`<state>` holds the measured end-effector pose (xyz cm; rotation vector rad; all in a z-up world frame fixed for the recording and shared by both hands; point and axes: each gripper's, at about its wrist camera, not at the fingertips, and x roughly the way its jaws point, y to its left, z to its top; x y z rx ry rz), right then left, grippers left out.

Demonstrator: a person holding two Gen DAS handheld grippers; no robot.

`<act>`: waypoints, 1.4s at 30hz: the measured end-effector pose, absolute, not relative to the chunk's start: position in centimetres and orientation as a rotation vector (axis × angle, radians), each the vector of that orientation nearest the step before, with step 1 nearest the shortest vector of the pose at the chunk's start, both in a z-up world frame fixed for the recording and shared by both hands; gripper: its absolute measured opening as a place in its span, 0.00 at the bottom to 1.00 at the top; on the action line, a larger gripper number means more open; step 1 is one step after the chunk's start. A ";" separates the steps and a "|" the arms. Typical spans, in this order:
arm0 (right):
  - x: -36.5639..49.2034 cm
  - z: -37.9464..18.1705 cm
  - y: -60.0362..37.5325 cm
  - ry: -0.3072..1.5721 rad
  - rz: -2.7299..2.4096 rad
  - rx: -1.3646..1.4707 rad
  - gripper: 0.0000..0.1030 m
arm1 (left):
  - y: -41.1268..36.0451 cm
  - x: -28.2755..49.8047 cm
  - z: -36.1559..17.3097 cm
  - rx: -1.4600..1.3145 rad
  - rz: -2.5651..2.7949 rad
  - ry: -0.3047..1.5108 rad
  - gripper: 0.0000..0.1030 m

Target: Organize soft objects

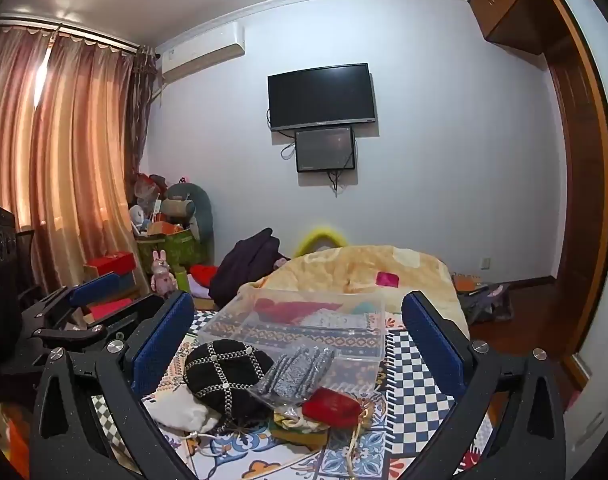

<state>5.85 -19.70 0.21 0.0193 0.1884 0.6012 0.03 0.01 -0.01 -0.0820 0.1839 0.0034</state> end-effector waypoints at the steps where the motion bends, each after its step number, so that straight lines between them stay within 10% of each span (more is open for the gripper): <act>1: 5.9 0.2 -19.7 0.190 0.601 0.019 1.00 | 0.0 0.1 0.0 -0.083 0.000 0.188 1.00; 42: 4.4 0.9 -19.0 0.161 0.622 0.001 1.00 | 0.6 -0.1 0.2 -0.103 -0.004 0.182 1.00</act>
